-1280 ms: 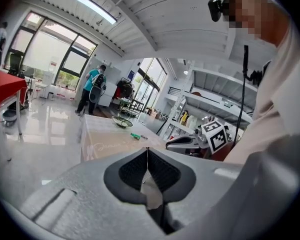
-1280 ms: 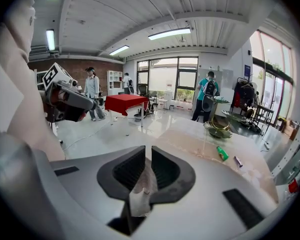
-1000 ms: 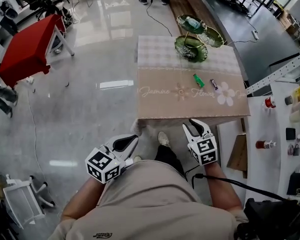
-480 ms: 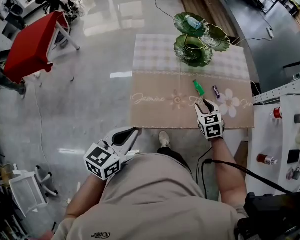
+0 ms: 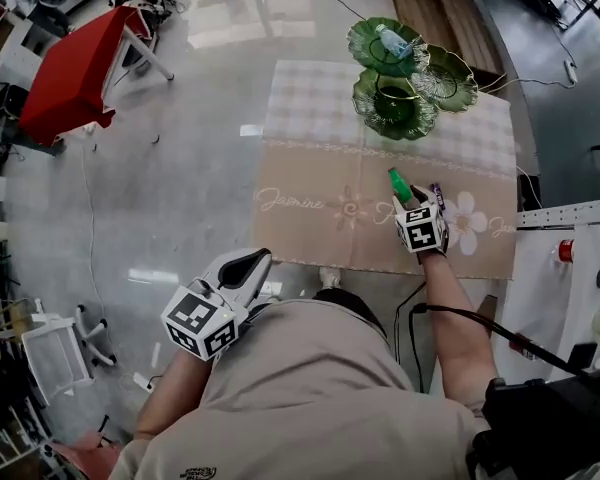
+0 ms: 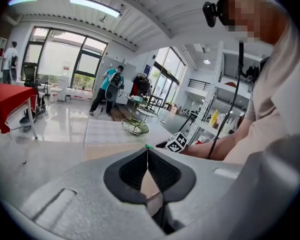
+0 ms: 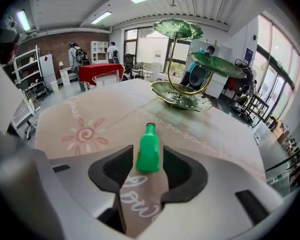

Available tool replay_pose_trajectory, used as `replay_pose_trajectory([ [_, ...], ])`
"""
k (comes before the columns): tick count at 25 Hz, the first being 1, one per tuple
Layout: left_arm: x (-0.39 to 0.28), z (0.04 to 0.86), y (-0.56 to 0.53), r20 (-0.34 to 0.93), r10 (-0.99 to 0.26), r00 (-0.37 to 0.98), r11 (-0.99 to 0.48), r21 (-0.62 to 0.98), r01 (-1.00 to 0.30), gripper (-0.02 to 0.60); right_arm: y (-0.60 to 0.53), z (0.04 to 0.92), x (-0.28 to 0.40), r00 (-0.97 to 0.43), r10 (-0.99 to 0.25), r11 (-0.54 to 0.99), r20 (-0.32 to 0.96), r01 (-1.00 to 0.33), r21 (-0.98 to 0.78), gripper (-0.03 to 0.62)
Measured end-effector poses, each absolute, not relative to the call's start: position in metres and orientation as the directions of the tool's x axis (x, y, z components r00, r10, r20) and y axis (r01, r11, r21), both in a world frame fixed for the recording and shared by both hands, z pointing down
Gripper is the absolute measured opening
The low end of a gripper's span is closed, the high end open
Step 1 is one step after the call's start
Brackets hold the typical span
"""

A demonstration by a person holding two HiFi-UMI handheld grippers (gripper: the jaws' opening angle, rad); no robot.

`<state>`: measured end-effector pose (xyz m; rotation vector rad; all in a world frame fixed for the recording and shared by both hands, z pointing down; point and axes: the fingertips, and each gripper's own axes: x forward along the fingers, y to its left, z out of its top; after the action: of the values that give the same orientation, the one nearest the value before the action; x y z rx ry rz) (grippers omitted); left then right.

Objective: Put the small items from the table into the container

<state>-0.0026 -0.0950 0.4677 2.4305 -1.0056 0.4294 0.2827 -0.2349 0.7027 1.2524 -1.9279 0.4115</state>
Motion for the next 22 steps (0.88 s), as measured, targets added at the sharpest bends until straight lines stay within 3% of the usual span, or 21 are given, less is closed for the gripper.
replay_pose_trajectory([
  [11, 0.02, 0.472, -0.113, 0.476, -0.591, 0.651, -0.585, 0.303, -0.753, 0.008, -0.239, 0.708, 0.277, -0.306, -0.582, 0.528, 0.754, -0.847, 0.064, 0.17],
  [22, 0.044, 0.469, -0.123, 0.455, -0.571, 0.683, -0.619, 0.308, -0.722, 0.008, -0.238, 0.614, 0.263, -0.424, -0.606, 0.604, 0.673, -0.796, 0.043, 0.164],
])
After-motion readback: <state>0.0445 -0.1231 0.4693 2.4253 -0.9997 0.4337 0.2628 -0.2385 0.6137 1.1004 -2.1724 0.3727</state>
